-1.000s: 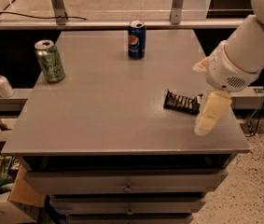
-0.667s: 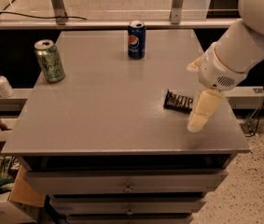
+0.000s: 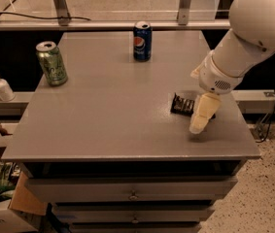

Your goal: Pick rxbar chocolate

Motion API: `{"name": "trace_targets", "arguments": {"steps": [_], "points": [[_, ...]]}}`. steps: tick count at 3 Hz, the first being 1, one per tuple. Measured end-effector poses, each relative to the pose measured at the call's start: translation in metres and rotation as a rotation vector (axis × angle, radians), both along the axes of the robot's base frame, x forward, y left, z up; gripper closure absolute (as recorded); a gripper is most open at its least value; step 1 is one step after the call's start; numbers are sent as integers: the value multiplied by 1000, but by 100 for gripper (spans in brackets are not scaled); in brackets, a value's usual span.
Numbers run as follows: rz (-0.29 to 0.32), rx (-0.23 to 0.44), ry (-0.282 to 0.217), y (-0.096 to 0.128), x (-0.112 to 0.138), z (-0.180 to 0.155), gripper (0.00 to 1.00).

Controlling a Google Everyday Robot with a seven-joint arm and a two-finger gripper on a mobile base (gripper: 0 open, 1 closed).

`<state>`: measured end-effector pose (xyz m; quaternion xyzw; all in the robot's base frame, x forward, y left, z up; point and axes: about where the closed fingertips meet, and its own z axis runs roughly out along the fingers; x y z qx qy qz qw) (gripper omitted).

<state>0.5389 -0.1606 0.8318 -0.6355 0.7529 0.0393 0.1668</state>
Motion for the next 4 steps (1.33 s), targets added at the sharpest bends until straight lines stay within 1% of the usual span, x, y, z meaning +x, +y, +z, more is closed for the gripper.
{"name": "trace_targets", "arguments": {"steps": [1, 2, 4], "points": [[-7, -6, 18, -1, 9, -12, 18], [-10, -5, 28, -3, 15, -17, 41], [-14, -5, 29, -4, 17, -10, 87]]}}
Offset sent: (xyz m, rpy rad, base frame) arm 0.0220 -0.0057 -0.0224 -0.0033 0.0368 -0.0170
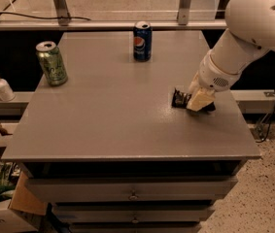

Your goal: Pick rxbar chocolate

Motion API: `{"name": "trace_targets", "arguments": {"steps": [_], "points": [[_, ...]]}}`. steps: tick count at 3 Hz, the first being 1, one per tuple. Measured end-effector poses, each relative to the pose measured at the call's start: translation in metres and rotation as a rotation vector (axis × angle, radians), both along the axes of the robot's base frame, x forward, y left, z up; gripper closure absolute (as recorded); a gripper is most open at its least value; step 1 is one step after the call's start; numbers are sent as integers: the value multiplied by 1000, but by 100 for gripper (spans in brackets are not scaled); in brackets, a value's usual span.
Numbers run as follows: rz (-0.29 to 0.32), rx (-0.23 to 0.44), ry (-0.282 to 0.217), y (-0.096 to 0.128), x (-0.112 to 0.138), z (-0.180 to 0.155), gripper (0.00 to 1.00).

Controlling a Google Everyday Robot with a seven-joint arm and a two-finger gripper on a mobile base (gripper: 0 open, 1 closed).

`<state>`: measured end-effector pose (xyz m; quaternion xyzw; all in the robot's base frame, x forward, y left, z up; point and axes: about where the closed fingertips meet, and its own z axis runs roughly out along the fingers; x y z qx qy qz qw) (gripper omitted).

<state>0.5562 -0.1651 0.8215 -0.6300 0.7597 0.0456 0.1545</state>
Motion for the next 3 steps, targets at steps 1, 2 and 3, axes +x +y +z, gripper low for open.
{"name": "trace_targets", "arguments": {"steps": [1, 2, 3], "points": [[-11, 18, -8, -3, 6, 13, 100], [-26, 62, -8, -4, 11, 33, 100], [-31, 107, -21, -3, 15, 56, 100]]}}
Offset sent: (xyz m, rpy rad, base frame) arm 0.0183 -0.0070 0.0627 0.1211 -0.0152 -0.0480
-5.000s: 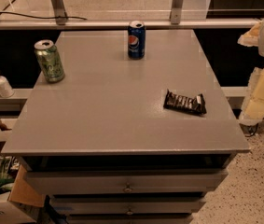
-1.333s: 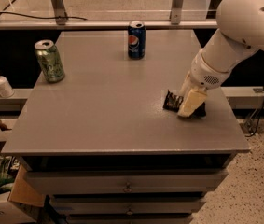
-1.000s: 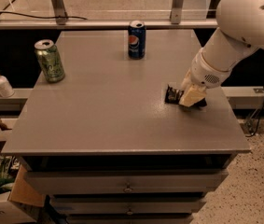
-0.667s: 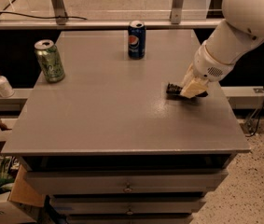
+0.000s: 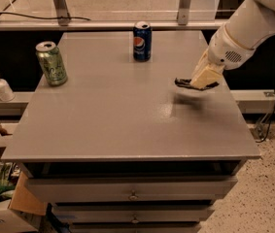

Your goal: Pick rxbar chocolate

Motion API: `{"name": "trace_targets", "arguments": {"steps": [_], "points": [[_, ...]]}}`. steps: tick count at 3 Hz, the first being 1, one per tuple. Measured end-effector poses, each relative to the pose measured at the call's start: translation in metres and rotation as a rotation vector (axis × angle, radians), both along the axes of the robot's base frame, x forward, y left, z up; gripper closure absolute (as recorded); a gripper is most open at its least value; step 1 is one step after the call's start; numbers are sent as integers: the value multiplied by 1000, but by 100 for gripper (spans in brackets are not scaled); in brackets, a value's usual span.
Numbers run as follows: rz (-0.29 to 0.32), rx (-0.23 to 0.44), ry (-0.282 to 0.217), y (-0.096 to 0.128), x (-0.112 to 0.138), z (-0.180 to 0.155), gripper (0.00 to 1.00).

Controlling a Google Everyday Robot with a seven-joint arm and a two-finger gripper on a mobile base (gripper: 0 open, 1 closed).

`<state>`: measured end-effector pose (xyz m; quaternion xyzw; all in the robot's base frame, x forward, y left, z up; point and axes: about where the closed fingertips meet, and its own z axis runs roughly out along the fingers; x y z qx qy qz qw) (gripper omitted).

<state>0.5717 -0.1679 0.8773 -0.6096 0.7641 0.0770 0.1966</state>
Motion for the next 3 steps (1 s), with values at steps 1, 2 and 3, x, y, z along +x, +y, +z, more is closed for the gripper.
{"name": "trace_targets", "arguments": {"steps": [1, 2, 3], "points": [[0, 58, -7, 2, 2, 22, 100], [12, 149, -3, 8, -1, 51, 100], [12, 149, -3, 8, -1, 51, 100]]}}
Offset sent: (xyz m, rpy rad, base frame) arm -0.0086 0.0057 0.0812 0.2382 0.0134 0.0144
